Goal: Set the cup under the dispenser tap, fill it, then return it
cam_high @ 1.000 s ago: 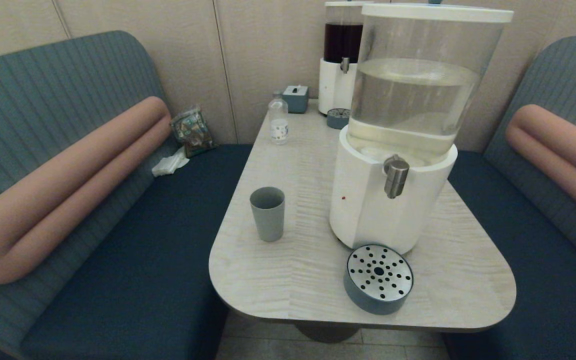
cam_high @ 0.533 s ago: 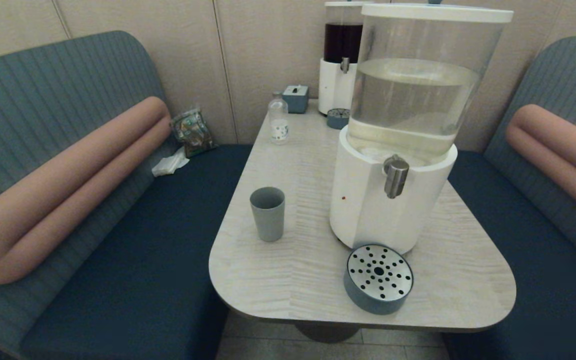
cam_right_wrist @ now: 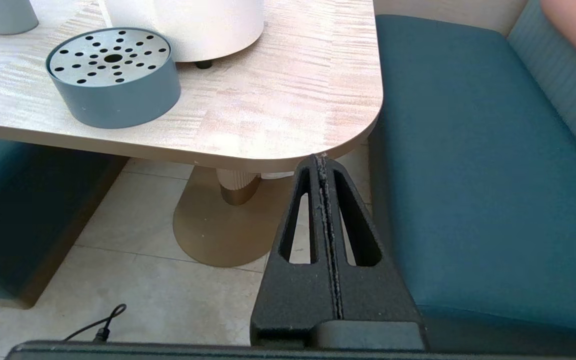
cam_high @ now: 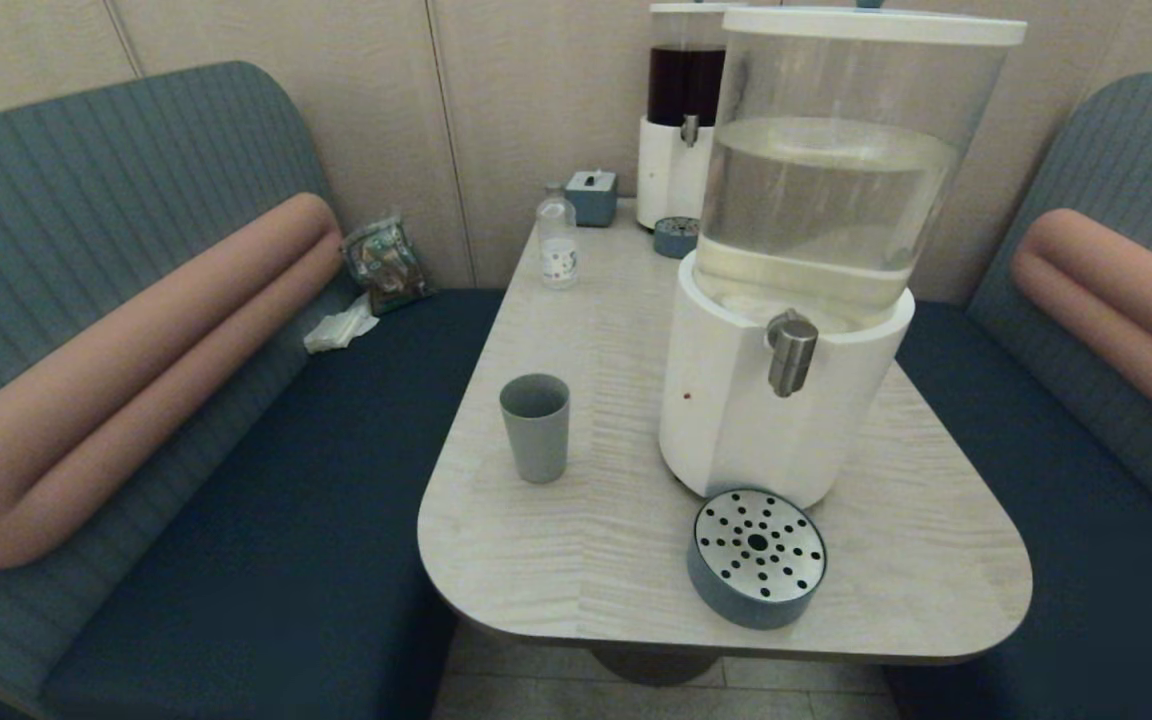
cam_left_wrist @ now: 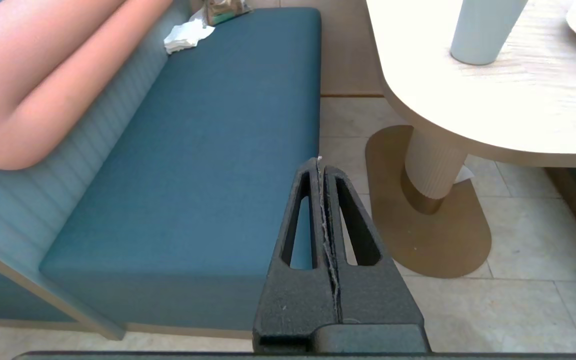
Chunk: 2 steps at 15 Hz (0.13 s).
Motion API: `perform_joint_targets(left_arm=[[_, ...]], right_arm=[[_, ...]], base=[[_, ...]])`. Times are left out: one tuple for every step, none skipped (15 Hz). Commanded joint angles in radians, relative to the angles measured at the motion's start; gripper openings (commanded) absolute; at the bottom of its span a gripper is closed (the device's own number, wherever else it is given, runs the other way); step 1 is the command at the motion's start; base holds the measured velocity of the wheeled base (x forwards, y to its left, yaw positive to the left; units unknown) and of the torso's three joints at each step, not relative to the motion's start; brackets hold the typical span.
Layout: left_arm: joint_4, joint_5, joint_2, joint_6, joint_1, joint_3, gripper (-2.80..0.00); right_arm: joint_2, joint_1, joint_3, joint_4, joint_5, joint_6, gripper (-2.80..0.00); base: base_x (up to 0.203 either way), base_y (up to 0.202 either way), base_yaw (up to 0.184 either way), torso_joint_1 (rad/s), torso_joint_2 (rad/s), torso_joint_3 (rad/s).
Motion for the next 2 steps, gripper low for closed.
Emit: perform_joint_targets(left_arm=[[-0.001, 0.000, 0.002, 0.000, 0.000, 0.002, -2.80], [0.000, 0.000, 0.002, 0.000, 0.000, 0.002, -2.80]], right_arm=[[-0.003, 0.000, 0.000, 0.000, 0.001, 0.000, -2.80], [-0.003, 0.000, 0.001, 0.000, 0.001, 0.000, -2.80]], base=[[0.000, 0.000, 0.000, 0.000, 0.00, 0.000], [0.000, 0.000, 0.000, 0.000, 0.00, 0.000]])
